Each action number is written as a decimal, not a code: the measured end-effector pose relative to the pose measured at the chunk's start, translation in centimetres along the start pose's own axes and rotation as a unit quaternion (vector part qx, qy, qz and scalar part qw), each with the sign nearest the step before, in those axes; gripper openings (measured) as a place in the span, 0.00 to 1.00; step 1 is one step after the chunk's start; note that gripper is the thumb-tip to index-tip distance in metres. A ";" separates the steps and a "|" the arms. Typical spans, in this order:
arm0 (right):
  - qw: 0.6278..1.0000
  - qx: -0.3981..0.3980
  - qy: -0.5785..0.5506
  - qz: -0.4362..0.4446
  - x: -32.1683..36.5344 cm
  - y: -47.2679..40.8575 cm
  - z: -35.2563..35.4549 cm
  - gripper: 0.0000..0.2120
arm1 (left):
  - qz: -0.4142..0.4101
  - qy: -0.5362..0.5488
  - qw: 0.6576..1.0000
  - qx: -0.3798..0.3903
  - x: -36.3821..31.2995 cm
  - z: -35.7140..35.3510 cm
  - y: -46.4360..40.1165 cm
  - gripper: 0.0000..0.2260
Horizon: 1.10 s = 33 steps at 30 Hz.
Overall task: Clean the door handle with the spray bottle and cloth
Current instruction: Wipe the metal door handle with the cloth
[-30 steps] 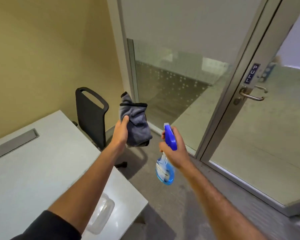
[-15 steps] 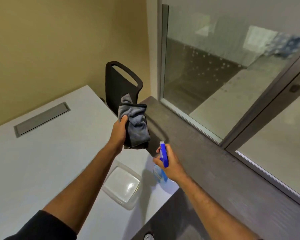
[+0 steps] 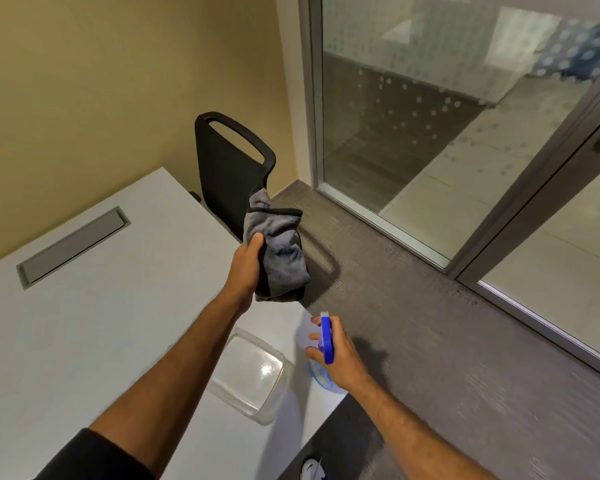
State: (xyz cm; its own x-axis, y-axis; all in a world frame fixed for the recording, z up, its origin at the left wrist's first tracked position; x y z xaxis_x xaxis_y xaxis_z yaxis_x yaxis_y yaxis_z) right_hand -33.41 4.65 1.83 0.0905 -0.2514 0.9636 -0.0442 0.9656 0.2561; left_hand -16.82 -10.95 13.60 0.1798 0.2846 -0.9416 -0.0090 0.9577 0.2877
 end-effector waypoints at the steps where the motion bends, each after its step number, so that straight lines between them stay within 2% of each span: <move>1: 1.000 0.005 0.016 -0.004 -0.1 0.0 0.2 0.28 | 0.000 -0.003 1.000 0.003 -0.1 -0.5 0.0 0.23; 6: 0.985 0.074 0.153 -0.042 -0.2 0.4 2.8 0.35 | -0.013 -0.009 1.000 0.024 -1.5 -3.3 0.4 0.21; 10: 0.980 0.118 0.154 -0.042 1.3 0.7 6.3 0.36 | -0.031 -0.008 0.999 0.036 -3.4 -6.6 1.0 0.17; 13: 0.997 0.028 0.057 -0.041 4.6 0.6 10.3 0.25 | -0.035 -0.002 0.998 0.050 -5.3 -9.9 2.0 0.13; 16: 0.994 -0.082 -0.075 -0.015 9.3 0.2 15.0 0.15 | -0.038 0.002 0.996 0.087 -7.4 -13.9 3.4 0.13; 17: 0.985 -0.107 -0.135 -0.009 10.8 0.2 16.6 0.15 | -0.038 0.005 0.994 0.102 -8.1 -15.4 3.9 0.13; 19: 0.962 -0.148 -0.230 -0.017 13.4 0.4 19.8 0.27 | -0.036 0.010 0.991 0.130 -9.6 -18.5 5.1 0.15; 21: 0.942 -0.156 -0.295 -0.028 15.6 1.1 22.8 0.35 | -0.034 0.016 0.986 0.162 -11.1 -21.8 6.3 0.15; 23: 0.938 -0.170 -0.299 -0.041 17.2 1.7 25.6 0.40 | -0.039 0.019 0.978 0.204 -12.5 -25.0 7.5 0.13; 25: 0.936 -0.205 -0.280 -0.059 18.2 2.5 28.2 0.40 | -0.040 0.017 0.967 0.250 -13.6 -28.0 8.3 0.11; 27: 0.932 -0.232 -0.272 -0.055 18.2 3.1 31.0 0.33 | -0.049 0.000 0.957 0.285 -14.6 -30.7 8.7 0.11; 30: 0.922 -0.258 -0.285 -0.033 18.2 4.1 35.0 0.17 | -0.072 -0.032 0.940 0.332 -15.7 -34.2 8.7 0.16; 33: 0.907 -0.311 -0.283 -0.019 17.8 4.2 38.7 0.13 | -0.096 -0.065 0.925 0.361 -16.6 -37.6 7.9 0.18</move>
State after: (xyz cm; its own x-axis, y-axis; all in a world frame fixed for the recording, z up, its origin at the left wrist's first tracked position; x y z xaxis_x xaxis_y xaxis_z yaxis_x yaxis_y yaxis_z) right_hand -70.53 1.72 23.03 -0.4537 -0.1088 0.8845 0.5332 0.7621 0.3672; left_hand -56.90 -6.47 24.94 0.2265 0.0591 -0.9722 0.6863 0.6987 0.2023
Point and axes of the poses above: each hand's wrist, its own y-axis away from the middle knuckle, its own z-axis out of the back of the hand, x = y × z, the point moved 1 cm from there along -y, towards the middle knuckle, and after that the axes turned 5 degrees about -y, right-handed, at the moved point
